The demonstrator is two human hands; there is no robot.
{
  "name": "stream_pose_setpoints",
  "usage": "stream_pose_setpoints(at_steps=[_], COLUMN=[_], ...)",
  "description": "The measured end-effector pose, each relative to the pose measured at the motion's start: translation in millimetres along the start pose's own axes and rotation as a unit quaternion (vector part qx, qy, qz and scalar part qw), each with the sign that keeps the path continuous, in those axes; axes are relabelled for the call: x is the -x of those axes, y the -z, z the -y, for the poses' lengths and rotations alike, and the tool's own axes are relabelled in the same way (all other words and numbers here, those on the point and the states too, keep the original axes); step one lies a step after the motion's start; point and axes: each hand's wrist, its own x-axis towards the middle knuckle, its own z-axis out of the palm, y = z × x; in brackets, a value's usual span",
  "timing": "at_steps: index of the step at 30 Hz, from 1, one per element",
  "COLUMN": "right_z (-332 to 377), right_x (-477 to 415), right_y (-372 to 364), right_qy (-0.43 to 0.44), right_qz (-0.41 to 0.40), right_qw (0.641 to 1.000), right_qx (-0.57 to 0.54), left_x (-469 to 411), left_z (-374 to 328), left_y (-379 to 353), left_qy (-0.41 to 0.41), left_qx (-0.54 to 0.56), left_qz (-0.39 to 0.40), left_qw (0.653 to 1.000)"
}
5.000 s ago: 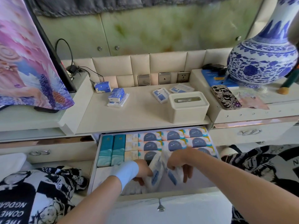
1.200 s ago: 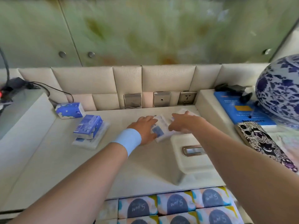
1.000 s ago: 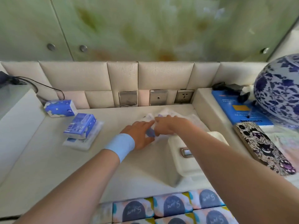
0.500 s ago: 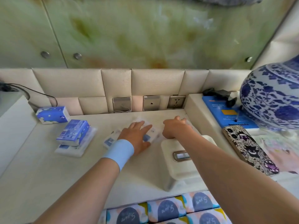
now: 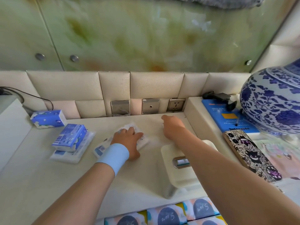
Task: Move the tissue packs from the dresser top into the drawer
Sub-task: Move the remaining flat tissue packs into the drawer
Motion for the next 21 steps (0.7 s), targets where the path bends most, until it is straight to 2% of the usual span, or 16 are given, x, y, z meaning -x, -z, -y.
stream_pose_setpoints(at_steps=[3, 6, 9, 11, 12, 14, 16, 18, 19, 21], right_z=[23.4, 44.5, 59.8, 66.7, 68.2, 70.5, 74.2, 81.2, 84.4, 90.1], right_x=[7.6, 22.6, 32.6, 44.0, 49.4, 61.9, 75.5, 93.0, 101.3, 116.6], right_y=[1.3, 9.6, 23.6, 36.1, 41.1, 47.3, 49.3, 51.9, 52.7, 52.1], right_qy=[0.044, 0.056, 0.056, 0.035, 0.023, 0.021, 0.043, 0.054, 0.052, 0.056], right_qz=[-0.006, 0.000, -0.054, -0.051, -0.019, 0.082, 0.165, 0.213, 0.229, 0.252], right_qw=[0.994, 0.965, 0.929, 0.892, 0.858, 0.765, 0.690, 0.661, 0.655, 0.646], right_qx=[-0.105, -0.258, -0.363, -0.447, -0.513, -0.638, -0.703, -0.717, -0.718, -0.718], left_x=[10.5, 22.3, 32.5, 42.4, 47.5, 60.7, 72.6, 88.2, 95.2, 111.4], left_z=[10.0, 21.7, 35.4, 41.2, 42.8, 40.8, 38.6, 36.3, 38.0, 42.9], left_y=[2.2, 7.9, 13.1, 23.6, 29.9, 44.2, 50.7, 50.4, 48.2, 46.7], left_qy=[0.010, 0.038, 0.091, 0.118, 0.128, 0.153, 0.149, 0.127, 0.127, 0.134], left_qx=[0.019, 0.052, 0.221, 0.378, 0.450, 0.576, 0.685, 0.761, 0.774, 0.761], left_qz=[0.034, 0.050, 0.026, -0.030, -0.064, -0.099, -0.077, -0.042, -0.040, -0.058], left_qw=[0.999, 0.997, 0.971, 0.918, 0.881, 0.797, 0.709, 0.635, 0.620, 0.632])
